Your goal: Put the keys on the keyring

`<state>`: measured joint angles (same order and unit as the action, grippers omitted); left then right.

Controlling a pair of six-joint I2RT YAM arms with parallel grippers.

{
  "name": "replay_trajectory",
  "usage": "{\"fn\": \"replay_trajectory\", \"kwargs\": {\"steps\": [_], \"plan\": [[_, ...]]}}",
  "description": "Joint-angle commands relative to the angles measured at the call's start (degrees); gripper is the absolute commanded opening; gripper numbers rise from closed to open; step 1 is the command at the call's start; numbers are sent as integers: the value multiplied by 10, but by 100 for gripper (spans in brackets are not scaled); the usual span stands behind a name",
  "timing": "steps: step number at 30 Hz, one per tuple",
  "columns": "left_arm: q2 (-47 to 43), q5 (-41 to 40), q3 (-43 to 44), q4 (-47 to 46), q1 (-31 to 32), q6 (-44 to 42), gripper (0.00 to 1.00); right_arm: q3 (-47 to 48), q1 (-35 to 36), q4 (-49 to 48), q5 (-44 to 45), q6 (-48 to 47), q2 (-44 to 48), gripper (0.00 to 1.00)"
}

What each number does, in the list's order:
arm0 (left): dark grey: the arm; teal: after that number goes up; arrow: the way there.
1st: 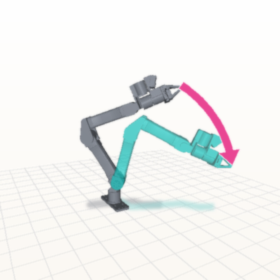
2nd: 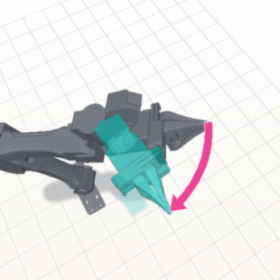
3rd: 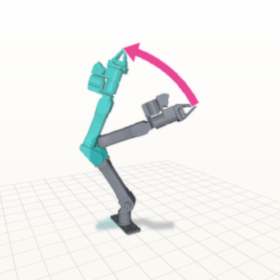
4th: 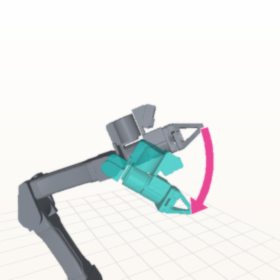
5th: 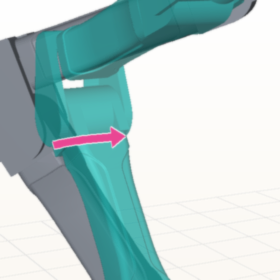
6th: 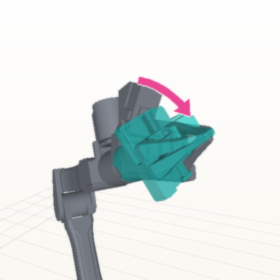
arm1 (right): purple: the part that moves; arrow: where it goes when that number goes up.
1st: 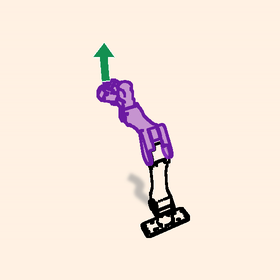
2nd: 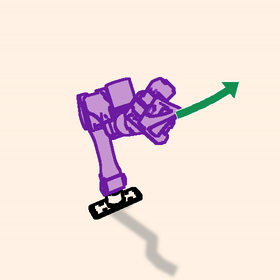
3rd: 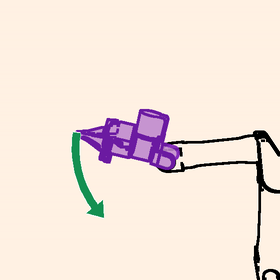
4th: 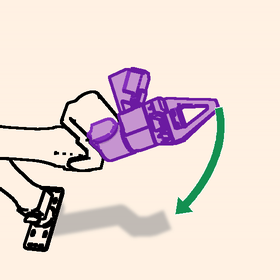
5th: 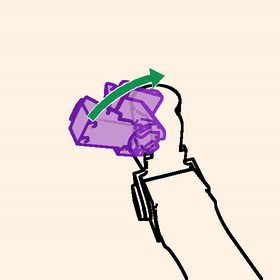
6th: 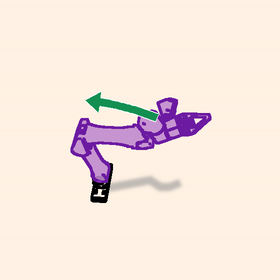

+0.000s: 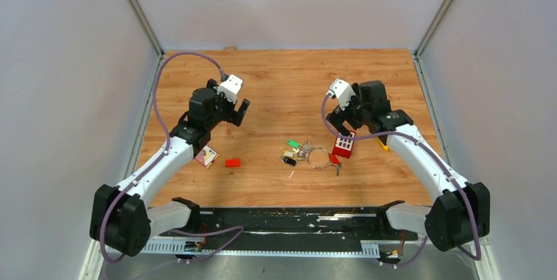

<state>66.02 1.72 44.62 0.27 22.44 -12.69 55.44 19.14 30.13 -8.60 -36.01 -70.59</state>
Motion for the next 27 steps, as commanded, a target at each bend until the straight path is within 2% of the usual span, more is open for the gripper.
{"fn": "replay_trajectory", "kwargs": {"steps": [1,8,17,22,27], "plan": [[-28,3,-22,-92,-35,62,100,47,-20,-42,7,81,12,100],[-51,-12,-117,-265,-52,85,100,94,-25,-79,40,143,-27,100],[-8,0,-152,-360,-77,74,100,61,-33,-194,69,224,-34,100],[6,42,-149,-356,-96,100,100,7,-35,-256,119,238,2,100],[1,45,-121,-289,-98,74,100,-19,-37,-257,97,246,44,100]]}}
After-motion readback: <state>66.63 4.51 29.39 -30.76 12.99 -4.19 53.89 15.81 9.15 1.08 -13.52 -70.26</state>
